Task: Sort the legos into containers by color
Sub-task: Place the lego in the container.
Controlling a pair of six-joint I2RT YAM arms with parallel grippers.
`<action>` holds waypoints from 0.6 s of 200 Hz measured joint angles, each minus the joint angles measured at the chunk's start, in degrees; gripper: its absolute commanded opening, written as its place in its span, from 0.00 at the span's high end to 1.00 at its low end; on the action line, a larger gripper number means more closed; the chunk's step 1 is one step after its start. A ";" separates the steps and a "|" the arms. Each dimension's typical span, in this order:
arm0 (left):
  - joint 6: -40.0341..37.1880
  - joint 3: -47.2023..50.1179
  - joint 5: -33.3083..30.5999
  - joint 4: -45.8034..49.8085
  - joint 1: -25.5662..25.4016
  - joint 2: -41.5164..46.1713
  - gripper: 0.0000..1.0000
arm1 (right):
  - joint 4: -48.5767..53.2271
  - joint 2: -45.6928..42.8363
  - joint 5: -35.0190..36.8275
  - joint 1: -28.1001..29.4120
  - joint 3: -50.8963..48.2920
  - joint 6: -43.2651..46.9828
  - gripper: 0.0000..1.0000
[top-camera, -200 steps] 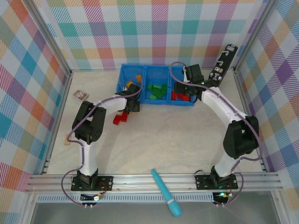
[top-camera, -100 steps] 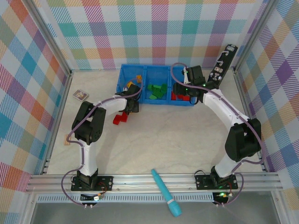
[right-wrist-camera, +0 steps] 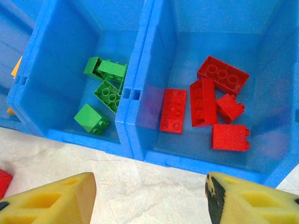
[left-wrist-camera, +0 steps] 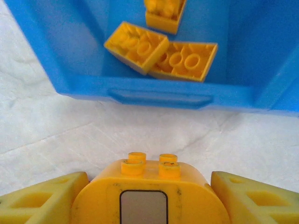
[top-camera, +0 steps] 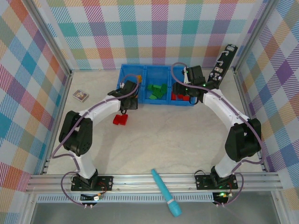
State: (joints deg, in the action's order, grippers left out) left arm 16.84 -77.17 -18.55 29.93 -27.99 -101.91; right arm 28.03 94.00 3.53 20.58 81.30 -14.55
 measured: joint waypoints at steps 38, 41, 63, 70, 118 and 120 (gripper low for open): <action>-1.66 -5.01 -1.49 0.04 0.00 0.68 0.34 | -0.42 -1.51 -0.46 0.00 -2.64 -0.46 0.36; -1.75 -5.66 -1.64 0.00 0.00 0.52 0.34 | -0.44 -1.62 -0.57 0.00 -2.95 -0.66 0.36; -3.19 -11.06 -2.64 -1.29 0.00 -1.95 0.33 | -0.63 -3.08 -1.55 0.00 -5.75 -2.08 0.36; -3.43 -12.26 -2.93 -2.03 0.13 -2.95 0.33 | -0.96 -4.09 -2.14 0.00 -7.37 -2.86 0.36; -3.82 -17.70 -2.47 -4.68 2.91 -13.00 0.34 | -2.47 -15.08 -8.74 0.72 -21.53 -7.54 0.33; -3.82 -17.90 -2.38 -4.68 3.04 -13.38 0.33 | -2.64 -15.61 -8.96 0.90 -22.16 -7.58 0.33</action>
State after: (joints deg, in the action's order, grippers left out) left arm 13.02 -95.07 -20.93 25.26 -24.95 -115.28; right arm 25.39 78.39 -5.43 21.47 59.13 -22.13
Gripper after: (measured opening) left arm 0.666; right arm 0.668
